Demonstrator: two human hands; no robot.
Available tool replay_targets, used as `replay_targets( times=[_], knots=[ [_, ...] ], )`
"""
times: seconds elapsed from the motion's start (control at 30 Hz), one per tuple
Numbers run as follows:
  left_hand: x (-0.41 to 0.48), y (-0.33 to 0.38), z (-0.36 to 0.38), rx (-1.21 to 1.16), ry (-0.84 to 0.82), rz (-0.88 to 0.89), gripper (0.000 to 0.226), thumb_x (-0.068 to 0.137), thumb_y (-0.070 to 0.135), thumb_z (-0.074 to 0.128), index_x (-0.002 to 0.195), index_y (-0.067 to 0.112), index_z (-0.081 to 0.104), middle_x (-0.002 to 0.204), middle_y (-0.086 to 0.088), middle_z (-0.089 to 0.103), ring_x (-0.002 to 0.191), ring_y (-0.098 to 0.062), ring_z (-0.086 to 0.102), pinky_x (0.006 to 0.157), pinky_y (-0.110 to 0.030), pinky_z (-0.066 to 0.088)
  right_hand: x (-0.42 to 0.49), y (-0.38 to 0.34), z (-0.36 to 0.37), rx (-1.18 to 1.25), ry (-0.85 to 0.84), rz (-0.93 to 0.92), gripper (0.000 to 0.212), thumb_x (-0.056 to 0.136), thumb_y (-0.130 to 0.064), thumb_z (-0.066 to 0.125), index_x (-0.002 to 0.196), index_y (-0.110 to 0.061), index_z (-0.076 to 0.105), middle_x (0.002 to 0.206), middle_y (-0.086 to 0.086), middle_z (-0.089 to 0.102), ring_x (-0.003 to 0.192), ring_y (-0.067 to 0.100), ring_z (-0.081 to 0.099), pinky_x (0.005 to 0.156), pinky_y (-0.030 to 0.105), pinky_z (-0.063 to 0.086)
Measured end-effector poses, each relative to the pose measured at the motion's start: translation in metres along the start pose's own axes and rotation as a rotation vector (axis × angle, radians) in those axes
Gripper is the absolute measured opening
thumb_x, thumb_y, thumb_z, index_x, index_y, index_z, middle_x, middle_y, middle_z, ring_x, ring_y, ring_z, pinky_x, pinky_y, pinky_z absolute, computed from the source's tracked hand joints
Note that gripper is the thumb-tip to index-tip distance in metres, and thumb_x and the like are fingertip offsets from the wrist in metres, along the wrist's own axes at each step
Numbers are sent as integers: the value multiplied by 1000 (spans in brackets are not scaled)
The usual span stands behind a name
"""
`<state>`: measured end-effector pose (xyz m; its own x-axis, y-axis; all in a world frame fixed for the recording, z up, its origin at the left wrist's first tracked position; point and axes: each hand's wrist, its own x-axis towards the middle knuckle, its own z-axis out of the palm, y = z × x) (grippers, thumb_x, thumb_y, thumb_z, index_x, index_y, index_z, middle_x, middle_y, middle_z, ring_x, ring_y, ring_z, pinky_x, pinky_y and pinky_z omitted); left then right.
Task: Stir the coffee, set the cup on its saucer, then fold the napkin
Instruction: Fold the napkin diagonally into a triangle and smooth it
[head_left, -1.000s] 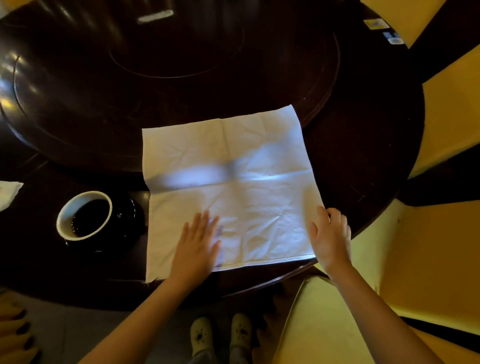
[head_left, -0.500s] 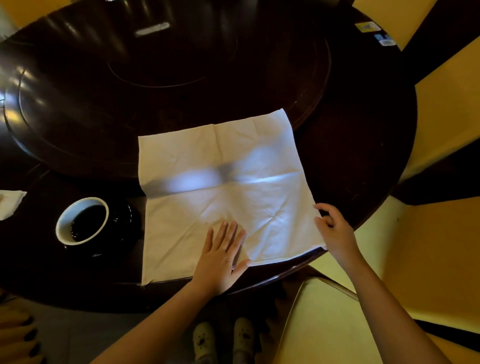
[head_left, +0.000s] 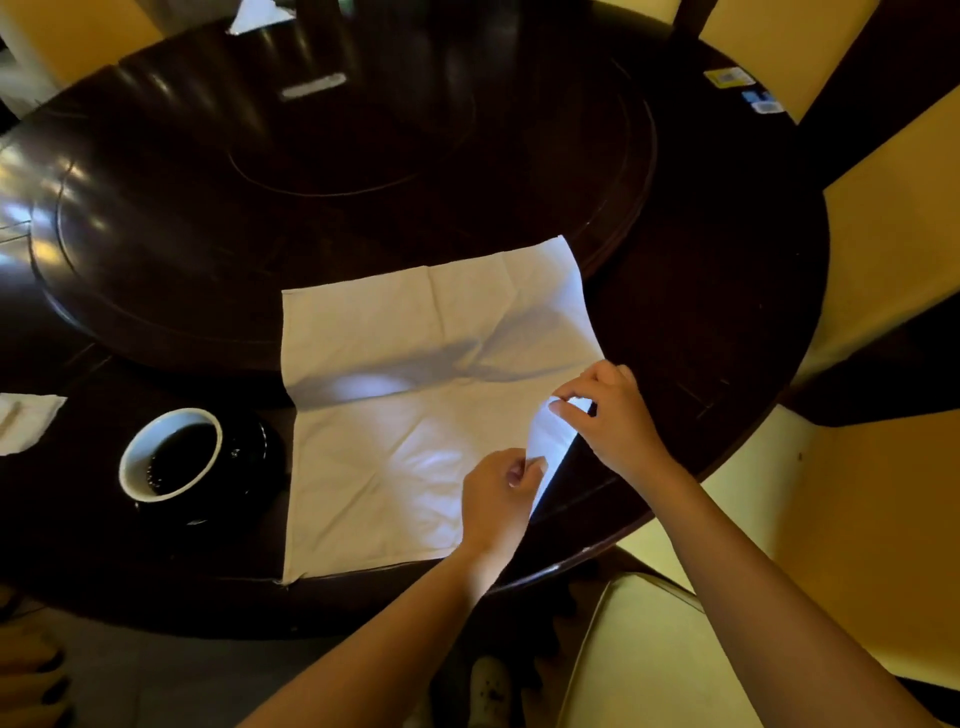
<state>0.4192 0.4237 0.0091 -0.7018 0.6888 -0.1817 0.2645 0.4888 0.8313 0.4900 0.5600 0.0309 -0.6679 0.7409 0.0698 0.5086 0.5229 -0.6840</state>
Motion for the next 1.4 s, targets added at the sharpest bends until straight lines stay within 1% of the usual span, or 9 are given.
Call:
replay_targets(
  times=[0.17, 0.27, 0.4, 0.47, 0.6, 0.7, 0.87, 1.07, 1.4],
  knots=[
    [23, 7, -45, -266, 107, -148, 17, 84, 23, 62, 70, 13, 64, 67, 4, 58, 63, -12, 50, 60, -13, 39, 45, -35, 13, -51, -45, -183, 17, 85, -25, 64, 89, -10, 71, 102, 8, 63, 104, 26, 48, 87, 40, 39],
    [40, 7, -75, -243, 152, -141, 13, 85, 30, 62, 77, 21, 66, 73, 8, 63, 68, -12, 57, 64, -19, 45, 77, -60, 25, -48, -91, -282, 19, 89, -26, 59, 92, -10, 69, 100, 7, 66, 102, 25, 50, 87, 40, 37],
    [66, -3, -113, -261, 284, -156, 23, 86, 37, 60, 98, 19, 67, 89, 4, 66, 84, -11, 60, 76, -25, 49, 117, -102, 47, 1, -143, -370, 19, 90, -22, 57, 96, -6, 67, 96, 10, 65, 88, 18, 49, 74, 22, 37],
    [80, -9, -133, -300, 316, -172, 23, 87, 34, 61, 102, 16, 66, 91, 2, 67, 84, -12, 62, 73, -23, 50, 133, -124, 60, 47, -166, -381, 18, 90, -19, 58, 96, -4, 65, 93, 11, 64, 84, 18, 53, 67, 15, 38],
    [108, -19, -173, -453, 377, -220, 14, 85, 23, 64, 93, 11, 68, 79, -2, 68, 69, -13, 62, 56, -17, 47, 161, -168, 84, 112, -184, -376, 12, 89, -17, 58, 94, -7, 64, 90, 8, 60, 85, 21, 57, 74, 30, 49],
    [129, -27, -196, -466, 404, -270, 11, 85, 22, 63, 88, 14, 69, 80, 0, 69, 73, -15, 64, 58, -20, 48, 183, -196, 102, 90, -203, -367, 14, 90, -18, 57, 95, -8, 65, 95, 8, 62, 88, 18, 58, 78, 28, 51],
    [168, -37, -230, -149, 453, -296, 16, 89, 20, 54, 91, 10, 67, 81, -1, 62, 76, -20, 57, 65, -25, 41, 222, -221, 146, -12, -256, -310, 16, 90, -22, 57, 96, -11, 67, 99, 8, 64, 91, 19, 60, 79, 28, 52],
    [205, -54, -244, 126, 347, -352, 21, 92, 18, 47, 89, 8, 66, 86, -7, 66, 66, -17, 47, 58, -26, 37, 253, -223, 193, -144, -351, -211, 17, 89, -21, 58, 93, -9, 69, 98, 11, 67, 91, 25, 61, 71, 29, 46],
    [229, -67, -244, 178, 277, -328, 21, 86, 8, 52, 102, 12, 66, 101, -7, 66, 87, -22, 58, 63, -27, 39, 260, -194, 220, -257, -341, -168, 19, 89, -26, 58, 103, -15, 66, 107, 9, 62, 104, 26, 53, 87, 41, 48]
  ],
)
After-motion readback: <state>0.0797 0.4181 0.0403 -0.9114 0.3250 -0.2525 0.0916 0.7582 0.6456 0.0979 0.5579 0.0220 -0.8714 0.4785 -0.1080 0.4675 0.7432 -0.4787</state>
